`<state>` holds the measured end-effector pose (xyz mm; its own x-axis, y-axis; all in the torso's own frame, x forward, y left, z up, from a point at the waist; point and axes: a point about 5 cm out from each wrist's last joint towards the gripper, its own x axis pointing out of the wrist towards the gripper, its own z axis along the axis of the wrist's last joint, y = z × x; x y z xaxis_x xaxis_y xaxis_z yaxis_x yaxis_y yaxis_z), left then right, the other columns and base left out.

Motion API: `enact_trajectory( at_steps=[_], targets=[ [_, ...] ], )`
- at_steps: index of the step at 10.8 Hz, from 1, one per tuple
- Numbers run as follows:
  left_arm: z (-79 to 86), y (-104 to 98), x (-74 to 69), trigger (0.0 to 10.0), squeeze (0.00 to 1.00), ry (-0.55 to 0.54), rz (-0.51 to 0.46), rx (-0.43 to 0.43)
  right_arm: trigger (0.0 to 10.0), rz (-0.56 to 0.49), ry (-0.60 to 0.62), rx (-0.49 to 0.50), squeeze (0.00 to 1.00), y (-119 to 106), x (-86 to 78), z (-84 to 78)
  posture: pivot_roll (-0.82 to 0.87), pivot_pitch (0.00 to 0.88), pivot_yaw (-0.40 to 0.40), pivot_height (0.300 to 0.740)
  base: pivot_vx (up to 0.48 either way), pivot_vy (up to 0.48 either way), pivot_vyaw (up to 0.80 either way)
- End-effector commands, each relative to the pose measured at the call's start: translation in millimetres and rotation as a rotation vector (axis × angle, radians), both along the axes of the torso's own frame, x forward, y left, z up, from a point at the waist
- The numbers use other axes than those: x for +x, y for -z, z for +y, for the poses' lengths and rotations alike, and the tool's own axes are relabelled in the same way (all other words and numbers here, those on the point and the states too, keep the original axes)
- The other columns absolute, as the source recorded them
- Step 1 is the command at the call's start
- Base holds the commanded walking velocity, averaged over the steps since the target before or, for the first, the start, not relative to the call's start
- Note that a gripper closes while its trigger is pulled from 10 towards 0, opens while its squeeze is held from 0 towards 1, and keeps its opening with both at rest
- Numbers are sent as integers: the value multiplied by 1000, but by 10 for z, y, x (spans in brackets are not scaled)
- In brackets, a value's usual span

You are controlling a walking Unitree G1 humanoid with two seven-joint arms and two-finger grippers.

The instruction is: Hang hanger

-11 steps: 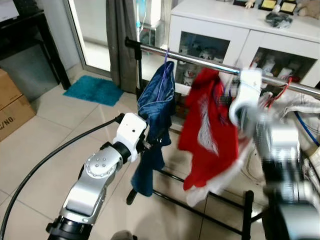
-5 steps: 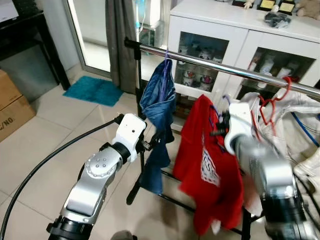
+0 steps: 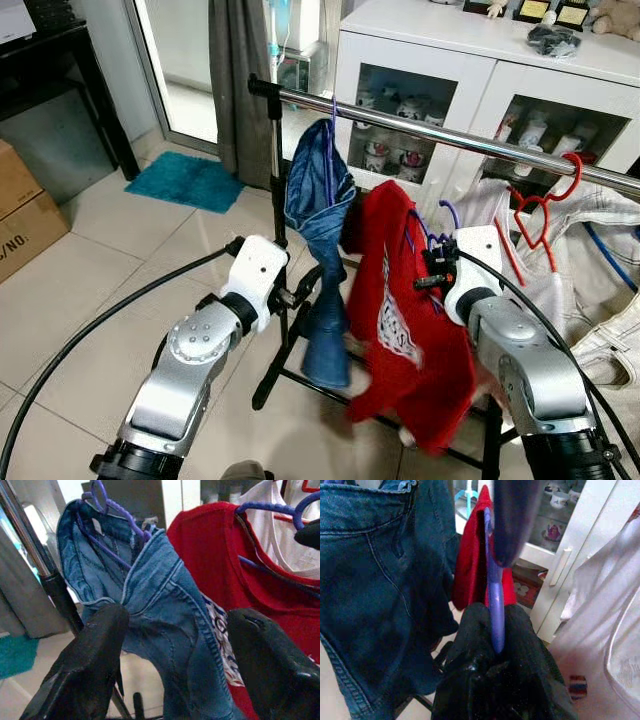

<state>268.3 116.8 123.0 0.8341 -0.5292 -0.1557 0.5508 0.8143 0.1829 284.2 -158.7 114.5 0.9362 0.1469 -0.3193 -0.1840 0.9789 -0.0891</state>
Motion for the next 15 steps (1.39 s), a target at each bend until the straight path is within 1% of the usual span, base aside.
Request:
enact_trajectory(
  at_steps=[1, 3, 4, 5, 6, 7, 8, 9, 11, 13, 15],
  targets=[
    [-8, -27, 11, 10000, 0, 2, -11, 5, 10000, -37, 18, 5, 0, -64, -1, -43, 123, 0, -45, 740, 0, 0, 0],
    [-17, -24, 9, 10000, 0, 5, -10, 4, 10000, -25, 35, 4, 0, -51, -11, -58, 116, 0, -44, 740, 0, 0, 0],
    [-24, -15, 9, 10000, 0, 5, -8, 2, 10000, -9, 54, -21, 0, -41, -23, -79, 109, 0, -42, 740, 0, 0, 0],
    [-23, -12, 13, 10000, 0, 2, -7, 1, 10000, 1, 68, -21, 0, -30, -28, -87, 105, 0, -42, 740, 0, 0, 0],
    [-20, -10, 22, 10000, 0, -6, -4, -1, 10000, -40, 106, 36, 0, -45, -29, -95, 101, 0, -41, 740, 0, 0, 0],
    [-20, -14, 27, 10000, 0, -11, -4, -6, 10000, -96, 100, 32, 0, -82, -28, -91, 99, 0, -40, 740, 0, 0, 0],
    [-18, -16, 27, 10000, 0, -11, -4, -7, 10000, -94, 96, 42, 0, -82, -40, -81, 99, 0, -40, 740, 0, 0, 0],
    [-8, -18, 27, 10000, 0, -13, -5, -8, 10000, -64, 86, 52, 0, -53, -58, -76, 98, 0, -41, 740, 0, 0, 0],
    [24, -25, 30, 10000, 0, -25, -6, -10, 10000, 8, 48, 129, 0, 12, -98, -58, 101, 0, -46, 740, -120, 0, 0],
    [33, -30, 31, 10000, 0, -29, -7, -6, 10000, -6, 65, 94, 0, 6, -81, -74, 105, 0, -47, 740, -259, 0, 0],
    [36, -30, 29, 10000, 0, -29, -6, -2, 10000, -8, 63, 87, 0, -4, -69, -81, 108, 0, -47, 740, -259, 0, 0]
  ],
)
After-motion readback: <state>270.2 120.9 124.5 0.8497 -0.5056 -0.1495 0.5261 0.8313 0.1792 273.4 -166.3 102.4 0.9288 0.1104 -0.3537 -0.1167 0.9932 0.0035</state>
